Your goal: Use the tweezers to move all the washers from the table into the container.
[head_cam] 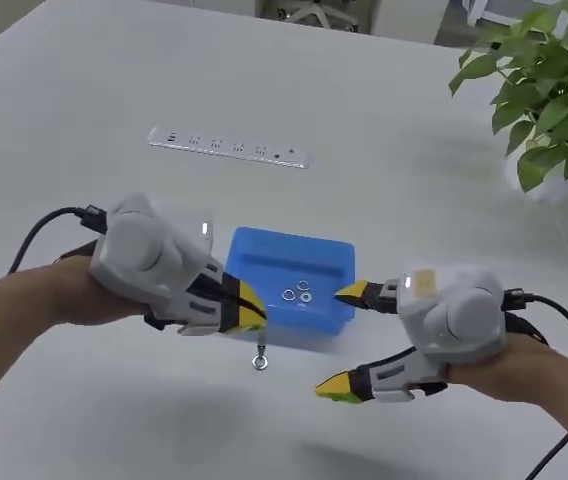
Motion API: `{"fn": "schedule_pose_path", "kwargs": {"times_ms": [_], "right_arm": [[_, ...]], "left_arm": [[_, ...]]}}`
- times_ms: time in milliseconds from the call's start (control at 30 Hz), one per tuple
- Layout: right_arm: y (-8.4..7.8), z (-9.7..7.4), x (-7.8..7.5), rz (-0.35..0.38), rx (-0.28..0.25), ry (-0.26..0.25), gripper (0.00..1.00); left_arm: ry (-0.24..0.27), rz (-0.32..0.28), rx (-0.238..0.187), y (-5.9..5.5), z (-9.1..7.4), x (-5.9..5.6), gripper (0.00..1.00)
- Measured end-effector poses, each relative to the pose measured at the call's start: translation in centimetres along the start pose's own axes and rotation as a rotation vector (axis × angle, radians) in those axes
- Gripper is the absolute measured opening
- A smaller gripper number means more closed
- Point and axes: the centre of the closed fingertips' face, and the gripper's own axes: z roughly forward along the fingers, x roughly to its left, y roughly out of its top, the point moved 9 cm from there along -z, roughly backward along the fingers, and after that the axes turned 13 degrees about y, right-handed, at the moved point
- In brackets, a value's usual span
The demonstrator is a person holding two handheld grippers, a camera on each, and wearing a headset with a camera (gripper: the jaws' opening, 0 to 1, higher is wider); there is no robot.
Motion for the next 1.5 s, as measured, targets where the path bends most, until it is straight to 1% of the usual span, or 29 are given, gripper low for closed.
{"fn": "schedule_pose_path", "kwargs": {"times_ms": [67,100,333,533,667,767,900,1033,1300,1500], "right_arm": [[0.3,0.5,0.0,-0.018,0.000,0.021,0.62],[0.4,0.6,0.0,-0.028,0.007,0.030,0.59],[0.9,1.8,-0.2,-0.083,0.036,0.073,0.43],[1.5,3.1,-0.7,-0.107,0.042,0.111,0.34],[1.9,3.9,-1.0,-0.124,0.050,0.133,0.30],[2.2,4.4,-1.3,-0.134,0.050,0.137,0.29],[2.5,5.0,-1.4,-0.151,0.055,0.148,0.25],[2.5,5.5,-1.7,-0.166,0.072,0.151,0.23],[2.7,6.3,-2.2,-0.176,0.088,0.161,0.15],[2.7,6.5,-2.0,-0.189,0.112,0.170,0.11]], "left_arm": [[-0.007,0.007,0.001,0.0,0.1,0.1,0.05],[-0.008,0.008,0.002,0.1,0.1,0.1,0.05],[-0.020,0.020,0.003,0.0,0.1,0.2,0.05],[-0.026,0.024,0.004,-0.1,0.1,0.4,0.05],[-0.030,0.027,0.005,0.0,0.1,0.4,0.05],[-0.031,0.027,0.005,0.0,0.1,0.4,0.05],[-0.034,0.028,0.006,-0.1,0.1,0.4,0.05],[-0.036,0.027,0.005,0.0,0.2,0.4,0.05],[-0.043,0.024,0.000,0.1,0.4,0.4,0.05],[-0.042,0.024,0.001,0.2,0.4,0.4,0.05]]}}
